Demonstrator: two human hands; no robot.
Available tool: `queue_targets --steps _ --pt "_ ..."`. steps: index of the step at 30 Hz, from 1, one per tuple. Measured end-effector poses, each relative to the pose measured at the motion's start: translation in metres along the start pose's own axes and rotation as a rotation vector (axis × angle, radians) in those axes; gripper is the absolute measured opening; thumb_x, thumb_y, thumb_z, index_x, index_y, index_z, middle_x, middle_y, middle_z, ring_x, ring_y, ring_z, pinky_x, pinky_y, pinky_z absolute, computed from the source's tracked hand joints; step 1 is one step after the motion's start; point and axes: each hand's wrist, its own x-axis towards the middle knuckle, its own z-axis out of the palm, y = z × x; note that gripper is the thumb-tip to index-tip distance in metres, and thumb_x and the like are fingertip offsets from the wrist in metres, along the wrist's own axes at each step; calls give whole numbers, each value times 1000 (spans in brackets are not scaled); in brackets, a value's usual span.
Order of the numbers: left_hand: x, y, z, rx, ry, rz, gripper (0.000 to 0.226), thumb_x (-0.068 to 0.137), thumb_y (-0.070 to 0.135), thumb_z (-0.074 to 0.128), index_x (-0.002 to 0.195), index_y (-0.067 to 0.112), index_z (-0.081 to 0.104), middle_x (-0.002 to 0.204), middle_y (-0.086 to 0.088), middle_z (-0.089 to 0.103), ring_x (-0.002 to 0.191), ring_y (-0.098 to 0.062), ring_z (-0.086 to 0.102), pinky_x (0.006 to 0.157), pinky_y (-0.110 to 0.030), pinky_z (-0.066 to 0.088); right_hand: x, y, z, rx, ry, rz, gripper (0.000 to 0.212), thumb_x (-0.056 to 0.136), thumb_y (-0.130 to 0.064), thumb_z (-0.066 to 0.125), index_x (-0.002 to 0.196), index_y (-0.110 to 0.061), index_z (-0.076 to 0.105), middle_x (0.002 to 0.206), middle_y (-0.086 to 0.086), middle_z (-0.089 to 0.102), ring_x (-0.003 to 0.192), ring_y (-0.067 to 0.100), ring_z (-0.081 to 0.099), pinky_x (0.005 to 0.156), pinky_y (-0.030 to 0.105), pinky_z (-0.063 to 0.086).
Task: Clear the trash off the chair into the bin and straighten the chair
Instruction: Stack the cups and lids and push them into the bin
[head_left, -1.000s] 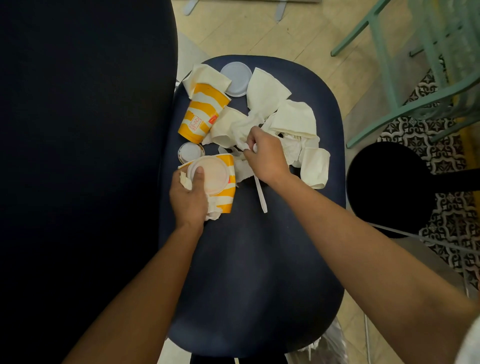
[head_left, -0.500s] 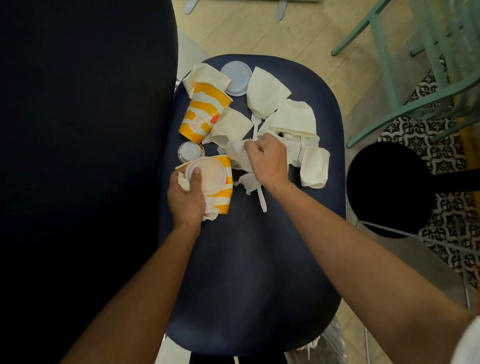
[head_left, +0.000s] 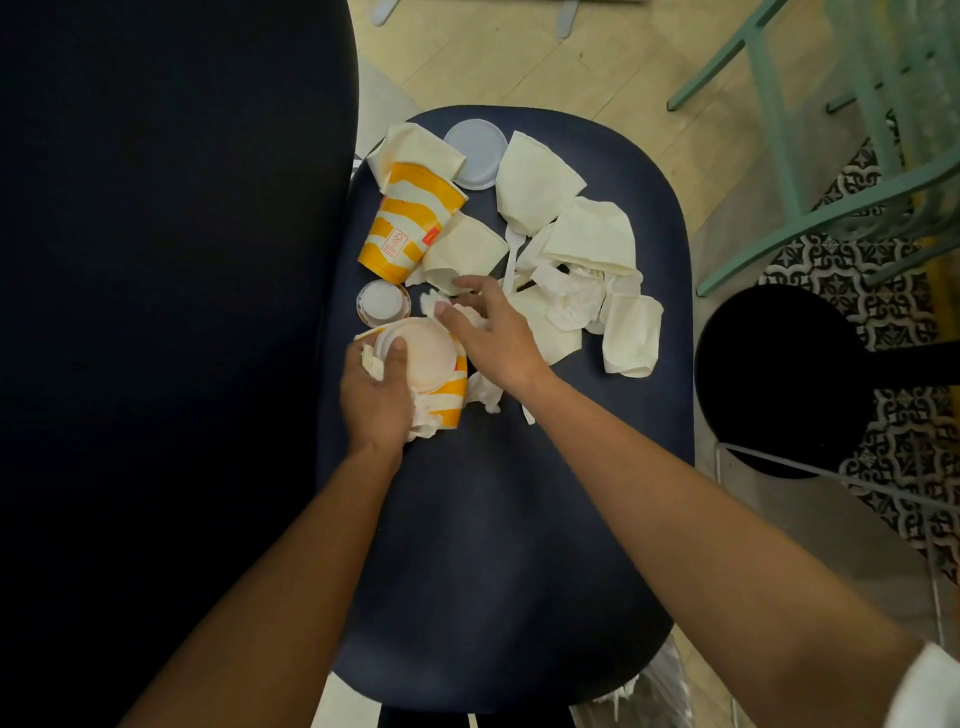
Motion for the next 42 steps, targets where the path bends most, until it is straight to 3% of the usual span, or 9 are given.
queue_targets --steps 3,6,8,12,17,22,28,32,42 --pt "-1 -1 -1 4 -20 18 26 94 25 54 115 10 55 105 -1 60 91 -12 56 71 -16 47 2 3 2 -53 19 10 33 88 -34 62 113 -12 58 114 -4 60 107 6 51 72 5 36" --pt "-5 -2 -2 13 -42 26 23 94 24 53 112 10 55 101 2 59 89 -11 56 66 -10 44 5 2 -2 -48 67 53 21 87 -28 65 94 -11 54 90 -10 54 85 2 47 63 0 35" --pt "-7 -2 -2 16 -44 28 23 94 25 53 112 10 55 101 2 59 91 -11 56 69 -15 45 5 0 -5 -44 72 53 20 87 -24 65 89 -12 49 76 -14 46 70 -1 43 59 1 35" --pt "-10 1 -1 -2 -33 53 24 94 24 54 112 10 56 102 2 59 93 -12 56 76 -21 46 1 -1 -14 4 165 14 13 86 -12 62 91 -14 51 76 -11 45 69 1 44 60 8 37" --pt "-9 -2 -7 24 23 48 26 93 28 54 111 10 55 103 -2 60 94 -16 57 82 -29 48 -8 0 -29 -9 229 15 37 71 11 60 80 -22 46 66 -6 36 59 7 36 46 9 33" --pt "-12 -6 -10 50 35 54 29 94 29 53 114 8 54 103 -1 59 94 -15 55 81 -27 45 -29 8 -30 -151 253 27 49 69 11 61 109 -16 55 99 -2 41 82 9 46 63 10 40" --pt "-16 -12 -8 60 27 44 29 93 28 54 112 7 55 104 -3 60 94 -17 56 80 -27 44 -51 35 -12 -196 409 97 45 73 5 63 114 -11 59 123 2 39 110 17 49 94 27 48" --pt "-16 -15 -8 75 22 46 28 93 29 54 112 7 55 107 -5 61 95 -17 56 83 -28 45 -52 37 -1 -307 360 89 44 81 -2 61 124 -11 55 127 2 42 113 17 49 89 17 39" --pt "-14 -15 -8 75 10 46 28 93 27 54 113 7 55 102 1 57 94 -14 54 81 -25 44 -47 44 4 -687 249 81 41 85 -5 59 124 -10 50 126 8 46 113 24 48 81 34 47"
